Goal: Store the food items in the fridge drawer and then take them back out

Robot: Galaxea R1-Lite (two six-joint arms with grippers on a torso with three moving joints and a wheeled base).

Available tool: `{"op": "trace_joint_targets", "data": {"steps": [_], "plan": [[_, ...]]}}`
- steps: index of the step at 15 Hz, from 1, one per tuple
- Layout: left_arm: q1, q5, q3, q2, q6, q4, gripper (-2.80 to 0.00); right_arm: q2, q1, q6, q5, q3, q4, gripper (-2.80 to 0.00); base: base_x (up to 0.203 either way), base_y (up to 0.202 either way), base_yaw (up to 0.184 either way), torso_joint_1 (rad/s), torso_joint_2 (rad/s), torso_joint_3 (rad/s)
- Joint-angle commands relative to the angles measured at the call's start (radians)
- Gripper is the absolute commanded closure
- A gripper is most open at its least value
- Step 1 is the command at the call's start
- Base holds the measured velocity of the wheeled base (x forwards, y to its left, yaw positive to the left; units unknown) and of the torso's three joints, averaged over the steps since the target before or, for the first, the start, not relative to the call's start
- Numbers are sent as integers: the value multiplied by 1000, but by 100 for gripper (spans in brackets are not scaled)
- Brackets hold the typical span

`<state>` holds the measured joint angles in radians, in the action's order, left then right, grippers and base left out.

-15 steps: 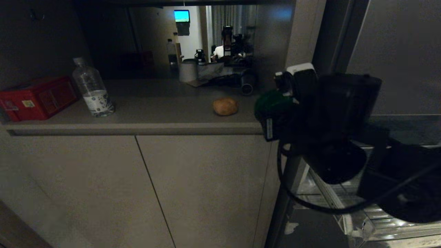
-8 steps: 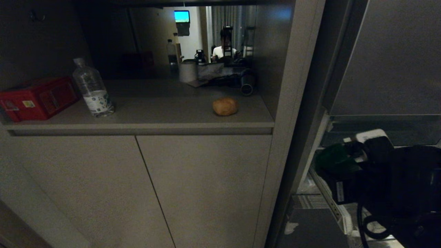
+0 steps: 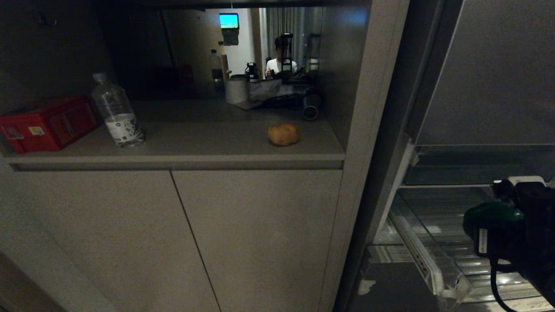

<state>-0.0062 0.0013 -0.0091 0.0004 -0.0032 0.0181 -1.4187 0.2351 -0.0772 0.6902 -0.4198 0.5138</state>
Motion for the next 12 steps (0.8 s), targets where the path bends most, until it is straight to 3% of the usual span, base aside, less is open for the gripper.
{"op": "trace_joint_targets", "data": {"steps": [1,5,12], "plan": [[0,0,0,0,0,0,0,-96,-76,-5,-27,-43,5,0,0,0,0,0,0,0],[0,0,0,1,-1,0,0,-258,-159,-19,-84,-143,8,0,0,0,0,0,0,0],[0,0,0,0,-1,0,0,-445,-240,-36,-96,-259,9,0,0,0,0,0,0,0]]}}
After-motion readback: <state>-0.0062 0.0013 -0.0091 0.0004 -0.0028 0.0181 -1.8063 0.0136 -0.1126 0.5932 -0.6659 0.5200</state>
